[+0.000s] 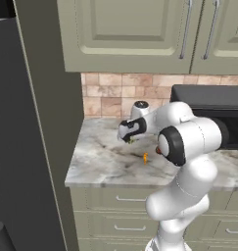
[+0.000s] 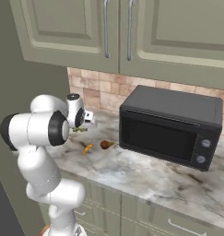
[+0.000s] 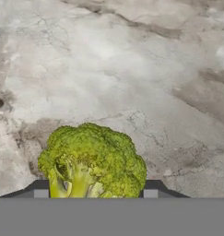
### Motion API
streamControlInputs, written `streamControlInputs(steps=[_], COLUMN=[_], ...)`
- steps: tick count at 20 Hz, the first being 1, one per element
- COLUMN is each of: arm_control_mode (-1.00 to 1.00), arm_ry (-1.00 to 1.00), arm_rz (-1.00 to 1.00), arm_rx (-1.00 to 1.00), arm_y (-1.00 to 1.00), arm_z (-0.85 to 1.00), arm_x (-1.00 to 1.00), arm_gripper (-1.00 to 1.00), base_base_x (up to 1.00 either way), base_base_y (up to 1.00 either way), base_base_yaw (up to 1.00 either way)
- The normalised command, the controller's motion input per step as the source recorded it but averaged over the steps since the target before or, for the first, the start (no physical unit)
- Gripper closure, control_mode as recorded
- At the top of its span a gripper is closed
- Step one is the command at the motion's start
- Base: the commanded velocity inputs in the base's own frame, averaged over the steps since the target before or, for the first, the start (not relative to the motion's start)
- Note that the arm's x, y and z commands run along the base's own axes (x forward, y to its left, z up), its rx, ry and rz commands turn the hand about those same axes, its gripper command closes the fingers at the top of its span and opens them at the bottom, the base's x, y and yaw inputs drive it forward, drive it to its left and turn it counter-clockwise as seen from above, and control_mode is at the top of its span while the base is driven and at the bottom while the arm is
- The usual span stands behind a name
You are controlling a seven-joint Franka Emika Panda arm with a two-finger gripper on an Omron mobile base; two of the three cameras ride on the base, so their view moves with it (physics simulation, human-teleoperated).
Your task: Open the fridge, remove the pear, broccoli, and shrimp, and place them on any counter.
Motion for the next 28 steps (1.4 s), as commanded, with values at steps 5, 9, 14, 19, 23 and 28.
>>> streamControlInputs(steps=[5,9,14,19,23,28], arm_control_mode=[-1.00,-1.00,-1.00,-1.00,-1.00,-1.00], arm_ry=[-0.01,-0.02,-0.05,-0.12,-0.06,0.00], arm_rz=[0.00,0.00,-0.01,-0.01,0.00,0.00], arm_rx=[-0.05,-0.04,-0.02,0.00,0.00,0.01], arm_y=[0.00,0.00,0.00,-0.02,0.00,0.00], arm_z=[-0.44,-0.42,-0.12,0.29,0.49,0.69], arm_x=[0.00,0.00,0.01,0.01,0.00,0.00], arm_gripper=[1.00,1.00,-1.00,-1.00,-1.00,-1.00], base_base_x=[0.00,0.00,0.00,0.00,0.00,0.00], base_base_y=[0.00,0.00,0.00,0.00,0.00,0.00], base_base_yaw=[0.00,0.00,0.00,0.00,0.00,0.00])
